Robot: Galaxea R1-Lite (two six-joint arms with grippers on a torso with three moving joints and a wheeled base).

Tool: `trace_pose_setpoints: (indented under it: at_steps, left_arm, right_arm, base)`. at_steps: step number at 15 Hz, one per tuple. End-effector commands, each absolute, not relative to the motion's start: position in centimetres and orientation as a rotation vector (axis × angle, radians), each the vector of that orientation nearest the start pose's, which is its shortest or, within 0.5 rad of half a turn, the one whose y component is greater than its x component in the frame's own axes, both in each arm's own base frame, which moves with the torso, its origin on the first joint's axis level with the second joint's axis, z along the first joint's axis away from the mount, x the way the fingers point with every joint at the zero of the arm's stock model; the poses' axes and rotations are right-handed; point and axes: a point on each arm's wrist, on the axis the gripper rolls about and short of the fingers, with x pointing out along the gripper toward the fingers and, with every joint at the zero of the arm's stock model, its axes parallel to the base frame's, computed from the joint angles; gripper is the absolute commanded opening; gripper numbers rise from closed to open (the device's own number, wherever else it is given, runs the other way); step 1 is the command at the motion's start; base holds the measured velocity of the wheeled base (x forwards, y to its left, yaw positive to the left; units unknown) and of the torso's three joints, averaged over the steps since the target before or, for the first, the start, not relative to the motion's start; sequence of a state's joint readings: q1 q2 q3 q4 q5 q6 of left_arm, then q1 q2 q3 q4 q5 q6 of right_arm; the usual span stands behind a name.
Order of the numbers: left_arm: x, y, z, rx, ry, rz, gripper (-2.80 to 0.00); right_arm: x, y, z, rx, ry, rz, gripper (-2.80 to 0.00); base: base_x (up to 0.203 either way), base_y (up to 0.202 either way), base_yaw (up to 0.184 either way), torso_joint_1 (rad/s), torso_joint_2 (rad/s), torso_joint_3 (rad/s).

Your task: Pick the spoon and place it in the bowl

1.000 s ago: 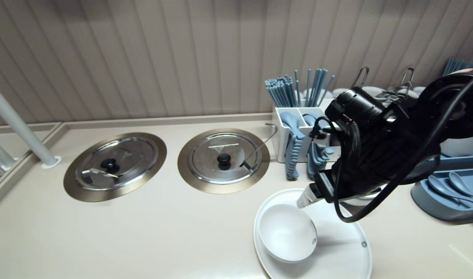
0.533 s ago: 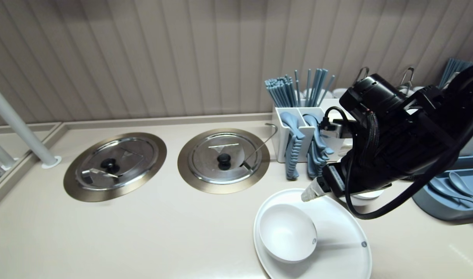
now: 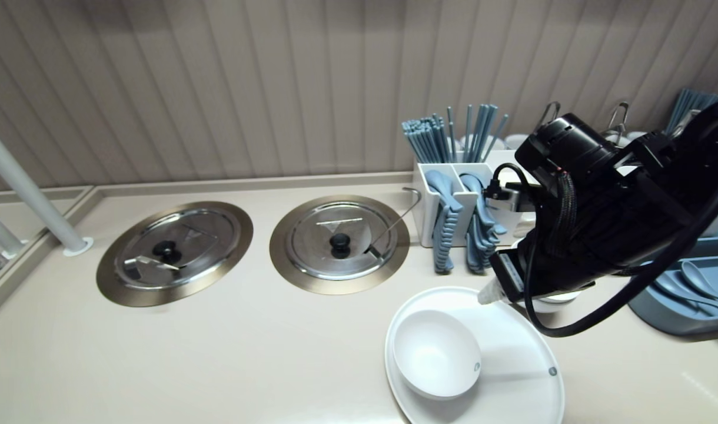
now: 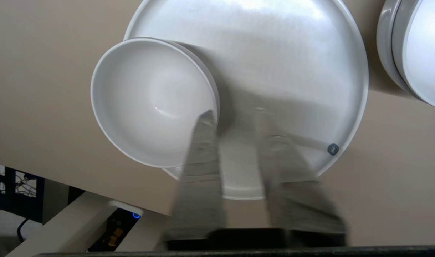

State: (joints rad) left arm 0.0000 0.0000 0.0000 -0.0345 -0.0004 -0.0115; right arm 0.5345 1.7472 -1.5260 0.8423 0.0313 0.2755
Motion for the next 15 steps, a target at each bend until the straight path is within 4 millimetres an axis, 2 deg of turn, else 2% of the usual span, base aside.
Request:
trace_pose_setpoints:
  at_steps: [1, 5, 7, 11, 13, 15]
  left_arm:
    - [-2.2, 0.0, 7.7, -0.012, -0.028, 0.0, -2.8]
    - [-2.2, 0.0, 7.7, -0.012, -0.028, 0.0, -2.8]
    - [-2.2, 0.0, 7.7, -0.012, -0.028, 0.0, -2.8]
    - [-2.2, 0.0, 7.7, -0.012, -0.028, 0.0, -2.8]
    - [-2.2, 0.0, 7.7, -0.012, -0.028, 0.0, -2.8]
    - [-2.2, 0.0, 7.7, -0.012, -0.028, 0.0, -2.8]
  right_arm:
    - [24.8, 14.8, 24.2, -0.022, 1.1, 0.359, -2.8]
    - [24.8, 14.7, 24.3, -0.022, 1.096, 0.353, -2.8]
    - [24.1, 14.3, 25.2, -0.014, 1.062, 0.352, -2.8]
    - [20.3, 12.0, 28.4, -0.028, 0.911, 0.281, -2.8]
    - [17.8, 10.2, 30.1, -0.061, 0.789, 0.147, -2.8]
    - [15.5, 8.3, 31.5, -0.037, 0.701, 0.084, -2.8]
  base:
    - [0.0, 0.0, 0.0, 0.0, 0.0, 0.0]
    - [0.0, 0.0, 0.0, 0.0, 0.0, 0.0]
    - [0.0, 0.0, 0.0, 0.0, 0.0, 0.0]
    - [0.0, 0.0, 0.0, 0.0, 0.0, 0.0]
    - [0.0, 0.0, 0.0, 0.0, 0.0, 0.0]
    - [0.0, 0.0, 0.0, 0.0, 0.0, 0.0]
